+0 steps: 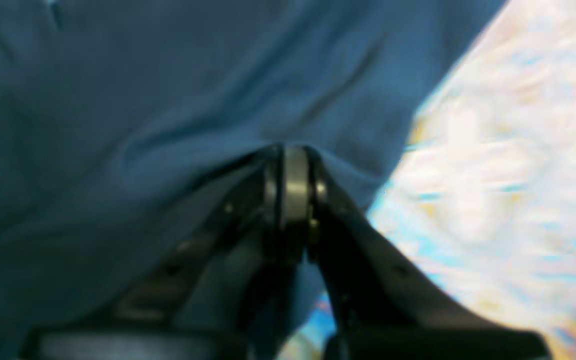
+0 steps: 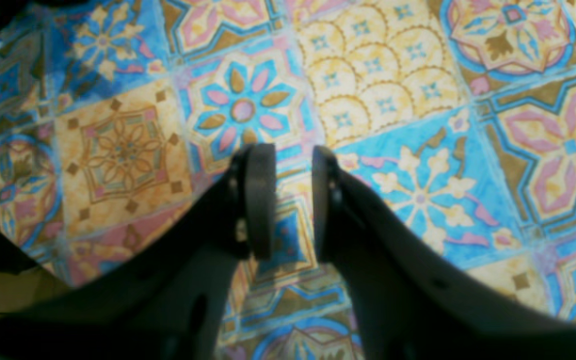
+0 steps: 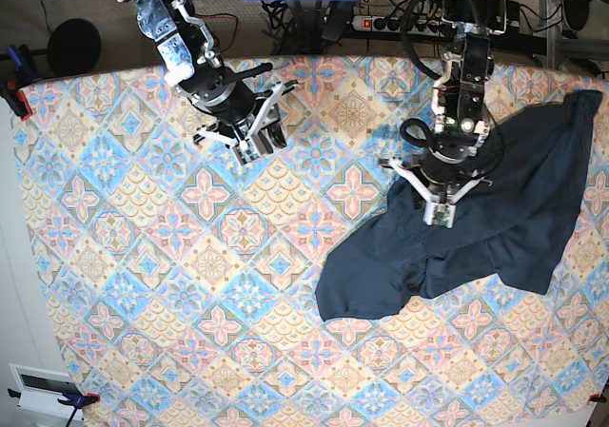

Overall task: Layout the t-shirt on the table in an organized manner, then fold the t-shirt properly
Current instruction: 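Release the shirt and move the left gripper to its middle, then grasp the shirt fabric near its middle with the left gripper, then lift and swing the held shirt with the left gripper, spreading it, then release the shirt and lower the left gripper onto its hem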

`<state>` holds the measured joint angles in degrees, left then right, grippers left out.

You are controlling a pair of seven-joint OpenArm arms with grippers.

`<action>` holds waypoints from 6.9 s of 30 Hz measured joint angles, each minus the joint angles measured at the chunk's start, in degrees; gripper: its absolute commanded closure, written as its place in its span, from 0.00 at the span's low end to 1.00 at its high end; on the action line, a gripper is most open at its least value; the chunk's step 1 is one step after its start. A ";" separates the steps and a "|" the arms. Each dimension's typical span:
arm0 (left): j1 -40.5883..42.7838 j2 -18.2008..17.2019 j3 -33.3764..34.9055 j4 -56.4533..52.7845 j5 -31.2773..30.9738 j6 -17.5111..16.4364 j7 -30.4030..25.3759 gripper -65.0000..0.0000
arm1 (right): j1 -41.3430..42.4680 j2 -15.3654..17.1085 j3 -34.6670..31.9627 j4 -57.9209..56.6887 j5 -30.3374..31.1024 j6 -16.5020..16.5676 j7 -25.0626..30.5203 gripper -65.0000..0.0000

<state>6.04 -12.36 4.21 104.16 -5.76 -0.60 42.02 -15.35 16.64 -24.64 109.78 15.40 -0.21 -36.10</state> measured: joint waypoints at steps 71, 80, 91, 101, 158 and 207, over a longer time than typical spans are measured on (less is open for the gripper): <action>-9.73 7.15 0.61 -9.33 -2.82 -7.65 4.11 1.00 | -0.35 1.79 10.88 1.07 0.42 0.15 -0.15 0.81; -16.22 15.65 9.33 4.22 -3.48 -17.09 11.91 1.00 | -0.35 1.77 11.76 1.07 0.44 0.22 0.02 0.81; -19.74 20.57 10.47 5.11 5.44 -18.99 15.45 0.96 | -2.80 1.68 21.42 1.07 0.26 0.11 -0.24 0.81; -12.35 17.22 -5.09 0.81 5.99 -9.73 9.88 0.52 | -3.58 1.75 21.88 1.07 0.44 0.17 -0.22 0.80; -23.91 16.96 9.99 -26.01 -4.15 -19.12 8.24 1.00 | -3.69 1.40 19.80 1.11 0.48 0.57 -0.09 0.81; -18.12 -13.14 -27.04 -19.58 -14.97 -23.04 10.60 0.67 | -3.06 1.29 18.67 0.85 6.05 0.15 -0.17 0.80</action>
<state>-12.08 -25.50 -22.83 84.58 -20.73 -23.64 52.62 -18.41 17.93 -5.98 110.63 21.45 -0.05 -36.27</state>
